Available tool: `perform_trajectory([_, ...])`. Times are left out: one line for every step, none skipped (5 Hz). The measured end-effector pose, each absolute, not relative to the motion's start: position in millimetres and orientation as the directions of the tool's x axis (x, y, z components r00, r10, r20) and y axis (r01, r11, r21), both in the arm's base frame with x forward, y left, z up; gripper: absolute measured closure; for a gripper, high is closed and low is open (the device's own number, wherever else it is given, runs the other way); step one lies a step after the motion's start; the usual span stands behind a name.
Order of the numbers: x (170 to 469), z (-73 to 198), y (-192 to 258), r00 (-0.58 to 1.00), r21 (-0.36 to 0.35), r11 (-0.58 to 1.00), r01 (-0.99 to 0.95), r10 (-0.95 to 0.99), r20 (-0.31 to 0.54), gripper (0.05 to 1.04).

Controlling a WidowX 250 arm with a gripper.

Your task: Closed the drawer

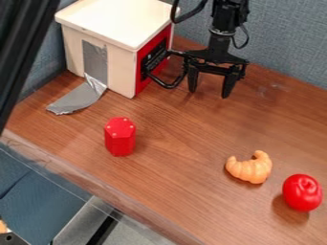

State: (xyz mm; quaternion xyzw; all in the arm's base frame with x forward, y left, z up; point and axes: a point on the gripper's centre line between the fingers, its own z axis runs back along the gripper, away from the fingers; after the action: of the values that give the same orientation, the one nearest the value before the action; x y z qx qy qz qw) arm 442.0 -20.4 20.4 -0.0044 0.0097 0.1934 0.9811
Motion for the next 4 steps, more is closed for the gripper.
perform_trajectory([440.3, 19.7, -40.1, 0.936, -0.015, 0.936, -0.352, 0.352, -0.029, 0.085])
perform_trajectory([430.7, 11.1, -64.2, 0.952, 0.008, 0.953, -0.302, 0.302, -0.04, 0.084])
perform_trajectory([419.2, 17.7, -82.2, 0.972, 0.054, 0.971, -0.234, 0.235, -0.02, 0.084])
perform_trajectory([403.6, 30.9, -89.9, 0.982, 0.108, 0.977, -0.186, 0.186, 0.017, 0.084])
